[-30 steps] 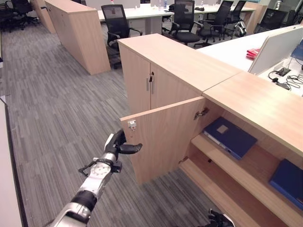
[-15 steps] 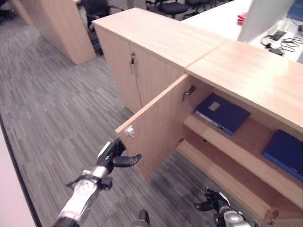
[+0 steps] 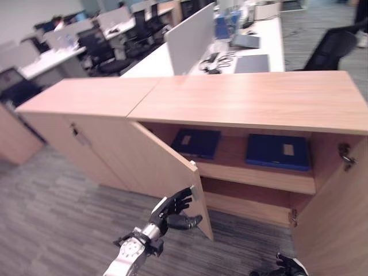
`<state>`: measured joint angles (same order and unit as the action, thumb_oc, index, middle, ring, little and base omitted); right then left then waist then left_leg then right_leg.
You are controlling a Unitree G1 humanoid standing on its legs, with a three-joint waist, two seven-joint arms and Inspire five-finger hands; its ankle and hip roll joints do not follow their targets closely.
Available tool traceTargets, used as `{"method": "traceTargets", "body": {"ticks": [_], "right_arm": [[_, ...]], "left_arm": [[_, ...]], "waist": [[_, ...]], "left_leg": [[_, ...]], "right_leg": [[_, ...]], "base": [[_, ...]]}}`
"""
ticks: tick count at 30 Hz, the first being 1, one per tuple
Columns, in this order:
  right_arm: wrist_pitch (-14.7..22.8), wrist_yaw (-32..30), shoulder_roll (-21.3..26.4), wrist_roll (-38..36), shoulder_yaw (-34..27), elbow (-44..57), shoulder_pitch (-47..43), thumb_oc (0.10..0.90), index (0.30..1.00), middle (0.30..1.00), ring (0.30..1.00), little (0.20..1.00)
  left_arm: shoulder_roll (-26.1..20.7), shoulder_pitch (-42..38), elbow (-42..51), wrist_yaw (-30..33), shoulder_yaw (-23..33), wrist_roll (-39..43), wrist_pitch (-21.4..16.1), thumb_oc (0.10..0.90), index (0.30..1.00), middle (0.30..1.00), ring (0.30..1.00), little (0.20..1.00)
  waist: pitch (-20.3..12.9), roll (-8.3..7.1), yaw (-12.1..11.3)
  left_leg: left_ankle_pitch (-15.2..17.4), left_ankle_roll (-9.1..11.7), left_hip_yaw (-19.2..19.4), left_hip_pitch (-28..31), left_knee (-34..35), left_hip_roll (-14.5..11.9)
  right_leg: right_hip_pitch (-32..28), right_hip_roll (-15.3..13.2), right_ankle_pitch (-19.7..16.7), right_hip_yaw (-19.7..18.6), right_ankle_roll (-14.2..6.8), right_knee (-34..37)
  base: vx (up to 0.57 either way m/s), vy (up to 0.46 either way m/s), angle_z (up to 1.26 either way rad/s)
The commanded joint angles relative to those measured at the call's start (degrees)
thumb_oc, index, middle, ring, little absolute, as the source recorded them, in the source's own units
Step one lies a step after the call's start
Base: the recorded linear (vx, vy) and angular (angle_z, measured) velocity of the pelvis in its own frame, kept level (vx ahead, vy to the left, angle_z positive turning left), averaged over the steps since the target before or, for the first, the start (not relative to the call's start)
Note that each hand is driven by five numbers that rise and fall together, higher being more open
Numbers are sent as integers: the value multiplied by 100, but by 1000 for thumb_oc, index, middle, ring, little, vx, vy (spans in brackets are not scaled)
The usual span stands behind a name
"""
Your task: Put the empty folder in the office cabinet
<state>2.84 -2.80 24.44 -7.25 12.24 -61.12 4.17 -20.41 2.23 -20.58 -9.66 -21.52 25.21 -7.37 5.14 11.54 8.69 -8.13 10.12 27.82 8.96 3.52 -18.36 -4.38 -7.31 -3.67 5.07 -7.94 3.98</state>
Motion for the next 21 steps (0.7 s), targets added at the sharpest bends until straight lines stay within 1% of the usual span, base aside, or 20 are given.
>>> {"method": "traceTargets", "body": {"ticks": [1,2,3,4,5,6,8,9,11,12,13,15,17,21], "right_arm": [[187,-139,-175,-47,172,175,-883,800,900,900,900,900],[172,-134,-208,-6,253,147,-913,800,900,900,900,900],[172,-134,-207,-6,253,146,-914,800,900,900,900,900],[134,-96,-262,121,405,116,-894,800,900,900,900,900],[111,-56,-298,194,471,52,-830,800,900,900,900,900],[110,-49,-301,216,481,43,-782,800,900,900,900,900],[111,-37,-306,210,499,120,-719,800,900,900,900,900],[114,-32,-294,207,501,171,-694,800,900,900,900,900],[134,-18,-285,138,503,271,-638,800,900,900,900,900],[170,39,-258,61,496,375,-571,800,900,900,900,900],[168,39,-258,60,497,378,-573,800,900,900,900,900],[204,108,-260,23,471,393,-440,800,900,900,900,900],[234,164,-237,-32,430,401,-304,800,900,900,900,900],[263,247,-220,-120,381,414,-185,800,900,900,900,900]], "left_arm": [[-42,-586,638,-93,-123,6,-531,800,900,900,900,900],[26,-599,579,-39,-112,64,-552,800,900,900,900,900],[27,-599,579,-39,-112,64,-552,800,900,900,900,900],[180,-662,305,69,-77,134,-593,800,900,900,900,900],[267,-721,68,202,-31,111,-628,800,900,900,900,900],[328,-775,-121,285,-4,82,-649,800,900,900,900,900],[381,-999,-571,507,128,7,-691,800,900,900,900,900],[338,-1072,-704,592,208,-36,-703,800,900,900,900,900],[241,-1323,-1155,873,487,-40,-768,800,900,900,900,900],[61,-1564,-1667,1066,794,6,-809,800,900,900,900,900],[61,-1571,-1679,1063,795,8,-816,800,900,900,900,900],[-128,-1769,-2101,1150,962,15,-805,800,900,900,900,900],[-422,-2057,-2595,1238,1063,-161,-806,800,900,900,900,900],[-1037,-2505,-3243,1283,1319,-224,-759,800,900,900,900,900]], "waist": [[318,-375,-364],[301,-420,-422],[295,-418,-423],[269,-517,-500],[203,-566,-516],[173,-597,-511],[147,-661,-507],[150,-673,-509],[205,-726,-541],[201,-752,-528],[211,-756,-537],[123,-775,-488],[25,-845,-399],[-108,-979,-315]], "left_leg": [[-26,5,-1475,-656,-1092,137],[128,-84,-1834,-698,-1122,335],[127,-84,-1834,-705,-1121,334],[509,-216,-2381,-732,-1052,696],[699,-250,-2666,-705,-894,894],[766,-263,-2789,-718,-813,993],[725,-263,-3011,-936,-698,1180],[680,-262,-3059,-1033,-667,1216],[575,-260,-3186,-1264,-650,1287],[584,-268,-3240,-1262,-563,1277],[585,-269,-3226,-1244,-553,1277],[578,-280,-3128,-1088,-415,1232],[581,-288,-2864,-854,-268,1209],[645,-355,-2503,-639,-76,1220]], "right_leg": [[-406,174,1144,-193,244,-301],[-344,182,1154,-349,265,-342],[-336,184,1152,-350,265,-342],[-286,202,1176,-646,283,-416],[-271,248,1150,-858,298,-391],[-288,257,1158,-918,298,-368],[-321,279,1164,-1087,280,-327],[-331,309,1158,-1160,275,-322],[-382,382,1187,-1448,253,-347],[-414,431,1223,-1697,214,-371],[-420,428,1227,-1709,214,-374],[-463,413,1207,-1787,181,-336],[-534,326,1201,-1820,107,-295],[-392,198,1171,-1972,-60,-423]], "base": [[-6,-75,-123],[1,-42,-187],[52,-115,-168],[105,-90,-95],[151,-96,-57],[167,-17,-70],[166,-1,-121],[161,-5,-119],[172,38,-61],[151,66,-48],[165,86,-61],[171,117,-77],[210,168,-55],[115,160,-59]]}}
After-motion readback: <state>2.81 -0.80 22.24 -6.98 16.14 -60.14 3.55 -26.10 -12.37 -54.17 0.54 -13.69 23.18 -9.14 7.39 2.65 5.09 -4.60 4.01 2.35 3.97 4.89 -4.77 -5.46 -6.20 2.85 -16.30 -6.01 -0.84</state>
